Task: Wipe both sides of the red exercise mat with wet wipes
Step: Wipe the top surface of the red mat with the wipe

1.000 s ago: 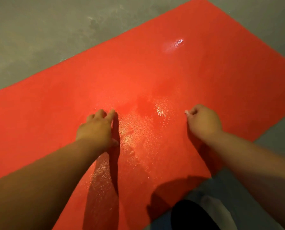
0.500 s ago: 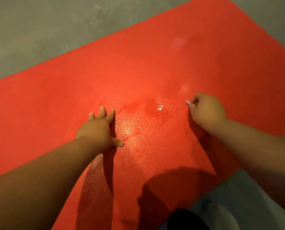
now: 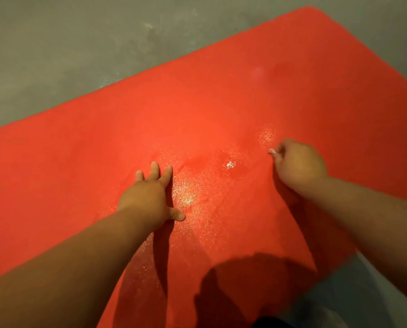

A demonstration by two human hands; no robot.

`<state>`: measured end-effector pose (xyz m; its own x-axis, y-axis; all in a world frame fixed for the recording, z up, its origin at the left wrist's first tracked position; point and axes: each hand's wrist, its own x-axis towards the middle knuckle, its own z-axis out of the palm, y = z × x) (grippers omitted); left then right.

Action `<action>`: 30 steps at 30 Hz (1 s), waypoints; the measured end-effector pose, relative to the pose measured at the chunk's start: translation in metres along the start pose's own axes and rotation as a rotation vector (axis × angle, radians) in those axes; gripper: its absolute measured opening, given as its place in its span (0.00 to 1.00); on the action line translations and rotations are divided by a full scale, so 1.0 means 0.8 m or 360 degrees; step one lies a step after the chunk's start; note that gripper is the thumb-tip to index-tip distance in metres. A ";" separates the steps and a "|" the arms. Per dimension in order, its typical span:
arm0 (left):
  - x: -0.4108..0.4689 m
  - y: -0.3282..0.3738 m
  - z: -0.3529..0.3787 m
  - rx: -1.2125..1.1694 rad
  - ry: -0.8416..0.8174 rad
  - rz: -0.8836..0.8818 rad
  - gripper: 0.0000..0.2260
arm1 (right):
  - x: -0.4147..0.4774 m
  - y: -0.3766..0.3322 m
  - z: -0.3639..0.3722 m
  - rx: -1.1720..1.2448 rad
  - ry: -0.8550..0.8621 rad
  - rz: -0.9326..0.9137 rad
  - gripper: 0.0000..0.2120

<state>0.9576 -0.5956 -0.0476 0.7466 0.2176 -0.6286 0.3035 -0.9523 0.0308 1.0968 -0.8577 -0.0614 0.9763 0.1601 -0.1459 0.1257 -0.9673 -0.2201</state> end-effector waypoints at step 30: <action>-0.001 -0.001 0.002 -0.0142 -0.0033 0.0010 0.53 | 0.003 -0.057 0.014 -0.0020 -0.0211 -0.0346 0.05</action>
<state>0.9561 -0.5952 -0.0484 0.7365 0.2062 -0.6443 0.3512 -0.9305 0.1036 1.0912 -0.8111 -0.0628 0.8945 0.3882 -0.2218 0.3331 -0.9096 -0.2485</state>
